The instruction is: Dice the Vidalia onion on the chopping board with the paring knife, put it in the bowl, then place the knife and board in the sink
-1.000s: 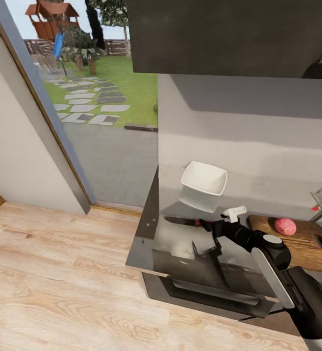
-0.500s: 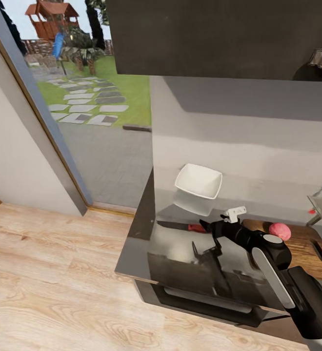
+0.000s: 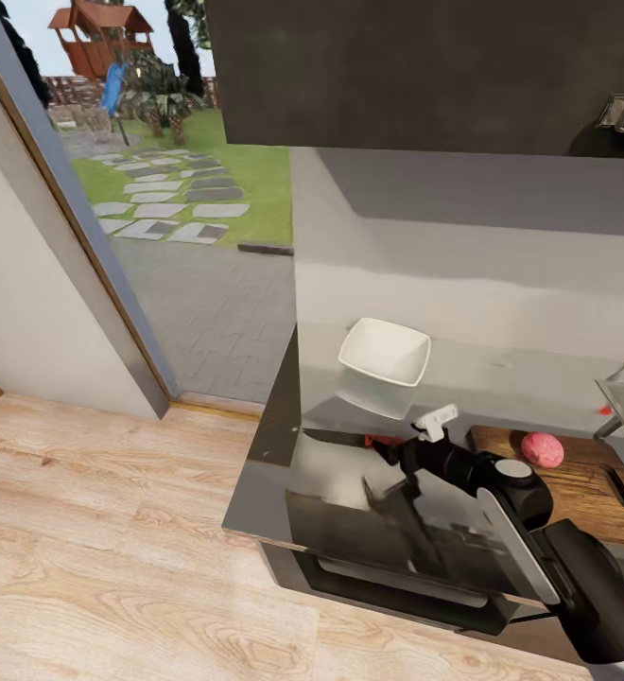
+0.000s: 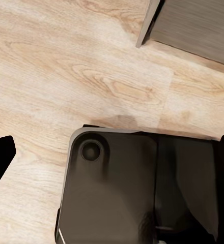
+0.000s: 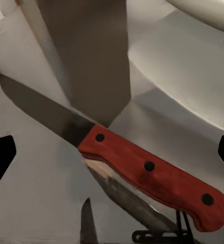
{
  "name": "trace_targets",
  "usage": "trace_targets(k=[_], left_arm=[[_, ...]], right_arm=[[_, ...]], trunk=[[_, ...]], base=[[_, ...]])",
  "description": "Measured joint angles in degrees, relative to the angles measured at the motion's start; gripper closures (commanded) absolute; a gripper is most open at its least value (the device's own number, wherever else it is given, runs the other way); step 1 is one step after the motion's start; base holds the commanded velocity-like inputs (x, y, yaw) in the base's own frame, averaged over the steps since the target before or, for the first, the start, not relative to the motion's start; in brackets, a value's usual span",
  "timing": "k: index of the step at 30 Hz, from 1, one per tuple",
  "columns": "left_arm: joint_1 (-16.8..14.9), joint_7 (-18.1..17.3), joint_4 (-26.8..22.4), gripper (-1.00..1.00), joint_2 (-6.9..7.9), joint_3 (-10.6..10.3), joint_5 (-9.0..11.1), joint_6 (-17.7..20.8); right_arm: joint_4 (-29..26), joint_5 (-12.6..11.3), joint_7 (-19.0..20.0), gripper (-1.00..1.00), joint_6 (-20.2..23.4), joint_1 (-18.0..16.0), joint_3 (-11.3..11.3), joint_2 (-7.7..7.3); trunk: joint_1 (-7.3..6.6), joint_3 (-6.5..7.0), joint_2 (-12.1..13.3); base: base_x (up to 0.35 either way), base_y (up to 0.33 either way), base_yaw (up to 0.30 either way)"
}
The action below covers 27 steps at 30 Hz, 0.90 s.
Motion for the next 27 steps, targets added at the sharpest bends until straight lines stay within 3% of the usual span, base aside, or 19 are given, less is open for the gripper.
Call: trace_targets(k=[2, 6, 15, 27], left_arm=[[0.0, 0.0, 0.0, -1.0, 0.0, 0.0, 0.0, 0.0], [0.0, 0.0, 0.1, -1.0, 0.0, 0.0, 0.0, 0.0], [0.0, -0.1, 0.5, -1.0, -0.38, 0.0, 0.0, 0.0], [0.0, -0.1, 0.6, -1.0, -0.39, 0.0, 0.0, 0.0]], right_arm=[[0.0, 1.9, 2.1, -1.0, 0.0, 0.0, 0.1, 0.01], [0.0, 3.4, 4.0, -1.0, 0.0, 0.0, 0.1, 0.0], [0.3, 3.6, 4.3, -1.0, 0.0, 0.0, 0.1, -0.04], [0.4, 4.4, 4.3, -1.0, 0.0, 0.0, 0.3, 0.07]], trunk=[[0.0, 0.0, 0.0], [0.0, 0.0, 0.0], [0.0, 0.0, 0.0], [0.0, 0.0, 0.0]], base=[[0.0, 0.0, 0.0], [0.0, -0.015, 0.0], [0.0, -0.128, 0.0], [0.0, -0.013, 0.0]])
